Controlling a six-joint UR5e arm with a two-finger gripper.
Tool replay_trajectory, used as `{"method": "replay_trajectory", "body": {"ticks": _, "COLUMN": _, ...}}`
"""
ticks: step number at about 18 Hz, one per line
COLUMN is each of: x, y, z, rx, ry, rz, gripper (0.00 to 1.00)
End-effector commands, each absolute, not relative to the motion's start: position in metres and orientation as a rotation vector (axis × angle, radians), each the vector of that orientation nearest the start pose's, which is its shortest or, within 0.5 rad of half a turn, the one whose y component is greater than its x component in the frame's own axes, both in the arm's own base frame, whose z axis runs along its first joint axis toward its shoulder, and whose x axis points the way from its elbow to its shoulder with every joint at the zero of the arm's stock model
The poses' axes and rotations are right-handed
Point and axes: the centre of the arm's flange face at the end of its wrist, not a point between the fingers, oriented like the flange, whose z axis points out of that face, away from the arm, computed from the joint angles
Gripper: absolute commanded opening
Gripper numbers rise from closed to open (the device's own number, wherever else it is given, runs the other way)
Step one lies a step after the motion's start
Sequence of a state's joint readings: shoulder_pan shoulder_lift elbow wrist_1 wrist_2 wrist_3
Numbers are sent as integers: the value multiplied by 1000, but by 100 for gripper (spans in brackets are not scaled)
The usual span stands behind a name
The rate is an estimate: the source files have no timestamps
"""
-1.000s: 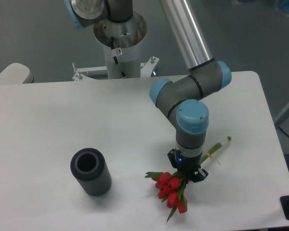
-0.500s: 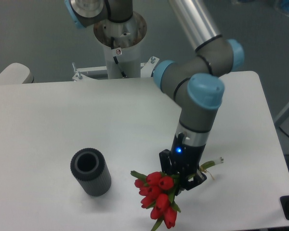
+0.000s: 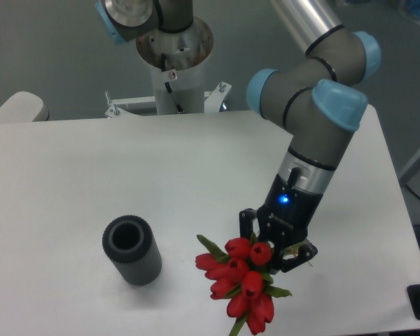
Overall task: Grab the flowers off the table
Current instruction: 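Lift the gripped tulips up off the table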
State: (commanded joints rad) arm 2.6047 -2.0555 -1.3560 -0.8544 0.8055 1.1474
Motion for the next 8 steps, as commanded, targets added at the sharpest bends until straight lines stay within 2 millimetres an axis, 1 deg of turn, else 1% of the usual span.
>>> {"method": "replay_trajectory", "body": {"ticks": 2, "x": -494, "y": 528, "z": 420, "rx": -2240, "ry": 307, "rz": 22, "gripper": 28}}
{"method": "replay_trajectory", "body": {"ticks": 8, "x": -486, "y": 529, "z": 430, "rx": -2225, "ry": 289, "rz": 3, "gripper": 28}}
